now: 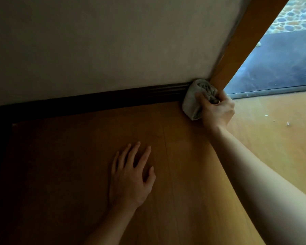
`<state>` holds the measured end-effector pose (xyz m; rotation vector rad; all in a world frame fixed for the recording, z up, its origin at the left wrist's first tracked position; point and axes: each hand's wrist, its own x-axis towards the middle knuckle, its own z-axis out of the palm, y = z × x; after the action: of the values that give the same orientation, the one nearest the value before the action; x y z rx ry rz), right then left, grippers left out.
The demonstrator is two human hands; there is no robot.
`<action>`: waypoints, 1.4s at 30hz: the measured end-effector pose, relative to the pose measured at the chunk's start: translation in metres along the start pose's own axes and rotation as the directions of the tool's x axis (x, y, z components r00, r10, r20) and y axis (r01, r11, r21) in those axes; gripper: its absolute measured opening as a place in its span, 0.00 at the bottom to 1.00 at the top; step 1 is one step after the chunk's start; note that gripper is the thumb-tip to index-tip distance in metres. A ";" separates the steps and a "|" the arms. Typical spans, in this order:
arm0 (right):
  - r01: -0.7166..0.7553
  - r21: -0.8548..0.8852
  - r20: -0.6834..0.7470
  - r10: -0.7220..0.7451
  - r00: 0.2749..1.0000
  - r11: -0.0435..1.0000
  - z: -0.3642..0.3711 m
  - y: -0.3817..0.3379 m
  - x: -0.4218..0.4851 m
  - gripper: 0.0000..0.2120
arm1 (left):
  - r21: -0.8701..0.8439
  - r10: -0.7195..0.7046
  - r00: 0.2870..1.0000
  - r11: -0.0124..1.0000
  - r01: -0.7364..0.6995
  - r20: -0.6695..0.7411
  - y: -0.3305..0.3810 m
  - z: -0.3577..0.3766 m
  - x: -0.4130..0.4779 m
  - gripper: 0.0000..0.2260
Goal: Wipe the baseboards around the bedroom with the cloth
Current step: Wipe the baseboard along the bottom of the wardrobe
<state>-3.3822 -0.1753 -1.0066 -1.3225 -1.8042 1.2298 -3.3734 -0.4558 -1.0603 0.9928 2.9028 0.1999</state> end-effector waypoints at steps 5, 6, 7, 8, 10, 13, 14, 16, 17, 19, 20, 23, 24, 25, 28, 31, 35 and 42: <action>0.020 -0.010 -0.046 -0.020 0.999 1.000 -0.014 0.008 0.014 0.14 | -0.006 0.010 1.000 1.000 -0.010 -0.010 0.000 0.000 0.000 0.27; 0.032 -0.022 -0.052 -0.033 0.998 0.999 -0.015 0.010 0.016 0.15 | -0.003 0.011 1.000 1.000 -0.011 -0.011 0.000 0.000 0.000 0.27; 0.046 -0.036 -0.054 -0.047 0.997 0.998 -0.017 0.011 0.016 0.15 | -0.003 0.010 1.000 1.000 -0.010 -0.013 0.001 0.000 0.000 0.27; 0.059 -0.053 -0.056 -0.062 0.997 0.997 -0.017 0.012 0.016 0.15 | -0.003 0.009 1.000 1.000 -0.009 -0.015 0.001 -0.001 0.000 0.27; 0.080 -0.090 -0.051 -0.085 0.995 0.993 -0.017 0.014 0.013 0.15 | -0.006 0.010 1.000 1.000 -0.010 -0.017 0.001 -0.001 0.000 0.27; 0.081 -0.144 -0.026 -0.086 0.996 0.986 -0.014 0.014 0.008 0.17 | -0.017 0.008 1.000 1.000 -0.009 -0.024 0.001 0.000 0.000 0.27; 0.083 -0.152 -0.027 -0.088 0.996 0.985 -0.012 0.014 0.007 0.17 | -0.020 0.009 1.000 1.000 -0.009 -0.029 0.001 0.000 0.000 0.27; 0.068 -0.119 -0.073 -0.077 0.994 0.991 -0.011 0.014 0.007 0.15 | -0.022 0.014 0.999 1.000 -0.015 -0.039 0.001 0.001 0.000 0.27; 0.047 -0.087 -0.112 -0.057 0.992 0.995 -0.010 0.013 0.007 0.14 | -0.023 0.017 0.999 1.000 -0.018 -0.042 0.001 0.001 0.000 0.27; 0.000 -0.021 -0.176 -0.004 0.984 1.000 -0.007 0.013 0.005 0.12 | -0.021 0.019 0.999 1.000 -0.020 -0.043 0.001 0.000 0.000 0.27; -0.017 0.007 -0.189 0.018 0.982 1.000 -0.002 0.013 0.001 0.11 | -0.019 0.020 0.999 1.000 -0.021 -0.042 0.001 0.000 0.001 0.27; -0.051 0.088 -0.180 0.066 0.981 0.995 0.016 0.006 -0.013 0.06 | -0.026 0.024 0.999 0.999 -0.025 -0.039 0.001 -0.001 0.000 0.27; -0.051 0.105 -0.182 0.070 0.981 0.993 0.023 0.003 -0.018 0.07 | -0.026 0.024 0.999 0.999 -0.025 -0.037 0.000 -0.001 0.001 0.27; -0.046 0.103 -0.182 0.064 0.981 0.994 0.029 0.002 -0.022 0.08 | -0.026 0.022 0.999 0.999 -0.023 -0.033 0.000 -0.001 0.001 0.27; -0.015 0.035 -0.153 0.020 0.988 0.999 0.045 -0.001 -0.037 0.07 | -0.021 0.017 1.000 1.000 -0.017 -0.011 -0.001 0.000 0.001 0.27; -0.033 0.045 -0.153 0.040 0.987 0.998 0.051 0.001 -0.041 0.08 | -0.023 0.017 1.000 1.000 -0.017 0.000 -0.001 -0.001 0.001 0.27; -0.102 0.174 -0.173 0.133 0.976 0.979 0.062 -0.003 -0.045 0.09 | -0.055 0.013 1.000 0.998 -0.013 -0.001 -0.001 -0.002 0.002 0.26; 0.023 0.067 -0.017 -0.022 1.000 0.998 0.060 -0.004 -0.047 0.10 | -0.077 0.012 1.000 0.997 -0.014 -0.022 -0.001 -0.001 0.001 0.25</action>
<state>-3.4189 -0.2398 -1.0246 -1.2684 -1.7464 1.2529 -3.3751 -0.4565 -1.0591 1.0034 2.8845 0.3224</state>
